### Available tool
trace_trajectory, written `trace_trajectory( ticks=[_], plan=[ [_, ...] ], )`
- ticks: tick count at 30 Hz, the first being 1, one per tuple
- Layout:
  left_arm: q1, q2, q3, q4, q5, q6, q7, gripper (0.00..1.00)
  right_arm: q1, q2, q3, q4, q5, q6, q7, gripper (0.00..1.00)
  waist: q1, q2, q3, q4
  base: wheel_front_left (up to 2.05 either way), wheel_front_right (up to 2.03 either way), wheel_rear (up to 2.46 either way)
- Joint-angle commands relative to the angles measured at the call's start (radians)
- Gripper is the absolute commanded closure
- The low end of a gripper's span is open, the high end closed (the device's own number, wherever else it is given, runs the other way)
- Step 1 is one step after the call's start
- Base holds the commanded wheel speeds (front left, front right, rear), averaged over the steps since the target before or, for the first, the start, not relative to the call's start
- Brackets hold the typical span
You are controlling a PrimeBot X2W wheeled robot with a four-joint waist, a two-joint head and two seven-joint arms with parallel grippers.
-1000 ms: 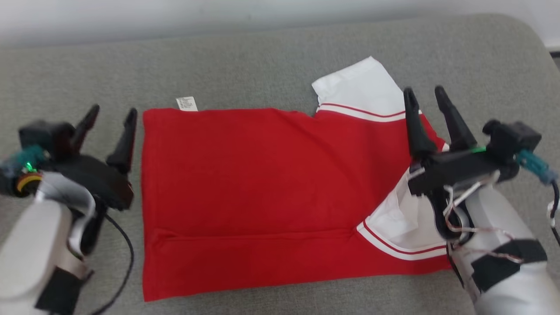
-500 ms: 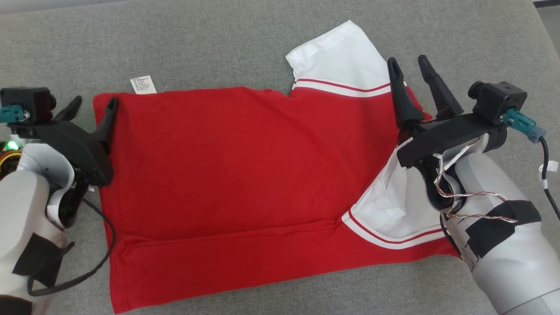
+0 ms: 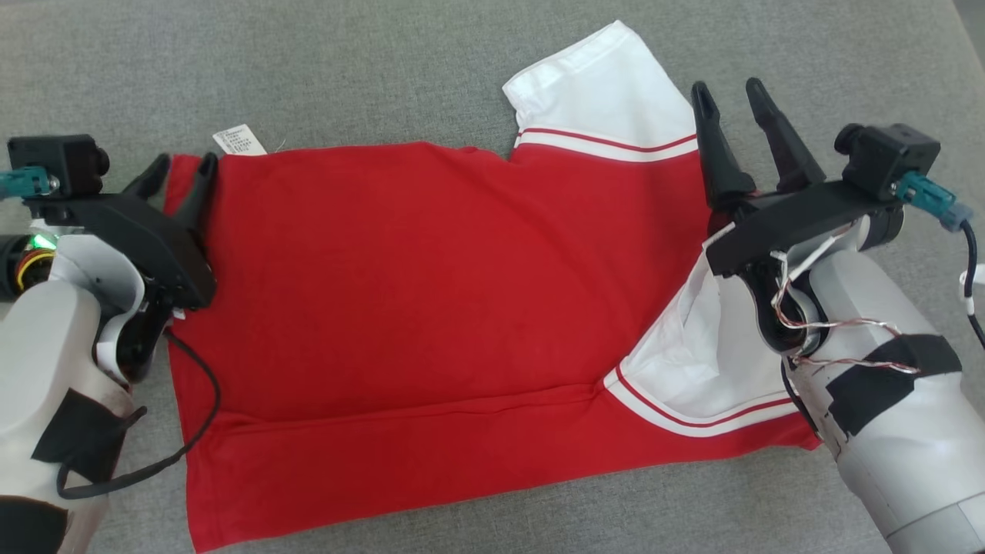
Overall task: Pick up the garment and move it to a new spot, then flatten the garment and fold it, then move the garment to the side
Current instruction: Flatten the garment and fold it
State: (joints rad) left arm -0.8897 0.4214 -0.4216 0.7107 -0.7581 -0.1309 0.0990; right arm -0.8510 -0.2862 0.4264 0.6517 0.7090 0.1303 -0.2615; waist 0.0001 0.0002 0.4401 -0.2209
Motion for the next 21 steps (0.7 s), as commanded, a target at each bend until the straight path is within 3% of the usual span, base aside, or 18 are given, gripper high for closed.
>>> trace_trajectory(
  ticks=[1,9,21],
  plan=[
    [-0.007,0.002,-0.007,0.006,-0.007,0.001,-0.008,1.0,-0.007,0.0,0.004,0.007,-0.005,0.001,-0.003,0.0,-0.0001,-0.0002,0.004,0.004,0.0,0.0,0.0],
    [-0.031,-0.021,-0.049,-0.004,-0.007,0.001,-0.109,1.0,-0.107,-0.029,0.059,0.149,-0.003,0.001,0.017,0.0,-0.0001,-0.0002,0.013,0.059,0.0,0.0,0.0],
    [-0.093,-0.094,-0.136,-0.057,0.02,0.001,-0.218,1.0,-0.357,-0.067,0.136,0.419,-0.045,0.001,0.154,0.0,-0.0001,-0.0002,0.08,0.182,0.0,0.0,0.0]
  ],
)
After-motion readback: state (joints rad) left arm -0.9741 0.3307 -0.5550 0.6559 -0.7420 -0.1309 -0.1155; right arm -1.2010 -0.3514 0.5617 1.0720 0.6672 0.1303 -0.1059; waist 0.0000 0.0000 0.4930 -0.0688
